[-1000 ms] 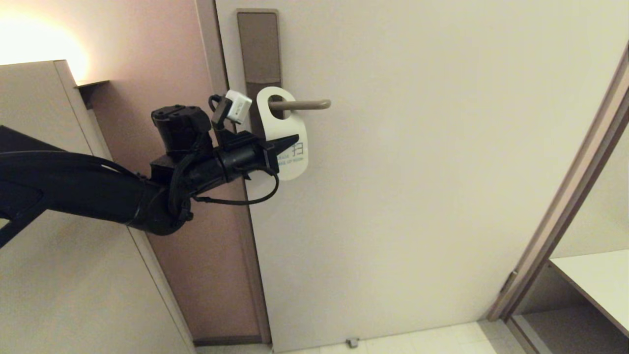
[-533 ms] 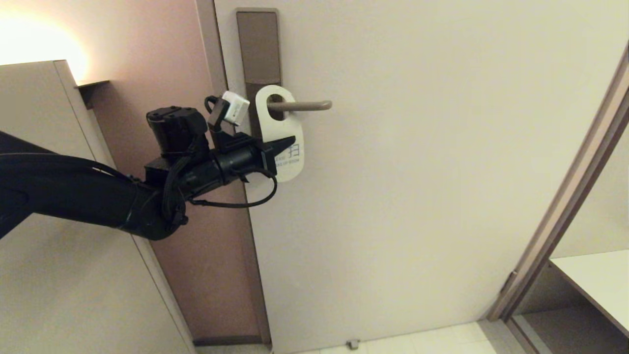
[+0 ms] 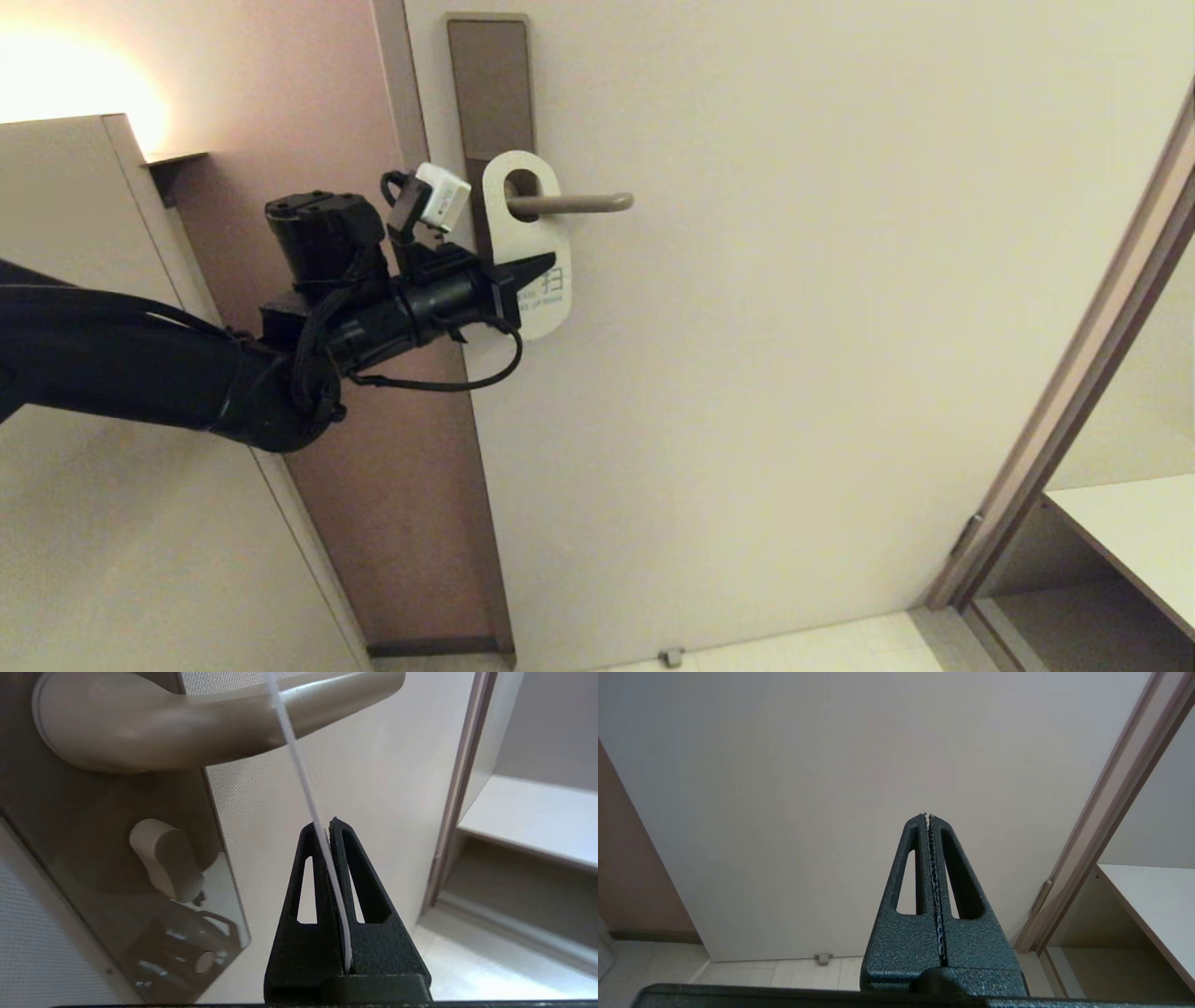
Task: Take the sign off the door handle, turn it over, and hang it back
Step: Take down the sign
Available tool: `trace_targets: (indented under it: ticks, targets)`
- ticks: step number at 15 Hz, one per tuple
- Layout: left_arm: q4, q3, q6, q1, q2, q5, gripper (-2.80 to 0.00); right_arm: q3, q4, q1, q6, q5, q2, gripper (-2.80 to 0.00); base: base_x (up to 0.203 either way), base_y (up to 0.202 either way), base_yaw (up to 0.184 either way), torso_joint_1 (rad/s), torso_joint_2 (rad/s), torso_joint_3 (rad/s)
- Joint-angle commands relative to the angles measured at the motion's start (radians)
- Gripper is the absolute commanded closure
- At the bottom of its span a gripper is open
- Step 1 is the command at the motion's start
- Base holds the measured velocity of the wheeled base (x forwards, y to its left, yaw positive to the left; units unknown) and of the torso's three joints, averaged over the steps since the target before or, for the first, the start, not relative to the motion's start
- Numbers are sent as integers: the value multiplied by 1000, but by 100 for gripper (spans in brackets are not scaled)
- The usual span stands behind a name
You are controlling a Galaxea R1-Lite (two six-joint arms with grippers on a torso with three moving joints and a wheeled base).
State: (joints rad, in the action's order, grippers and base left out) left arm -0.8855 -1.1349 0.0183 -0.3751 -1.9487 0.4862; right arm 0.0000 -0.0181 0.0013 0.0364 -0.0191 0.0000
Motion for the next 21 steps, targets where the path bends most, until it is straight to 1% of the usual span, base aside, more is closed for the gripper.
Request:
trace_targets:
  ticks: [1, 5, 10, 13, 14, 17, 21]
  targets:
    - [1, 10, 14, -1, 16, 3, 0, 0, 0, 0, 0, -1, 0, 0, 0, 0, 0, 0, 0, 0]
    - [2, 66, 22, -11, 44, 3, 0, 0, 0, 0, 0, -1, 0, 0, 0, 0, 0, 0, 0, 0]
    - [6, 69, 42, -9, 46, -2, 0, 0, 0, 0, 0, -1, 0, 0, 0, 0, 0, 0, 0, 0]
    - [39, 68, 90, -7, 40, -25, 0, 0, 0, 0, 0, -1, 0, 0, 0, 0, 0, 0, 0, 0]
    - [40, 69, 97, -7, 39, -29, 0, 0, 0, 0, 0, -1, 0, 0, 0, 0, 0, 0, 0, 0]
    - [41, 67, 97, -7, 41, -32, 0, 0, 0, 0, 0, -1, 0, 0, 0, 0, 0, 0, 0, 0]
    - [53, 67, 98, -25, 47, -68, 0, 0, 0, 0, 0, -1, 0, 0, 0, 0, 0, 0, 0, 0]
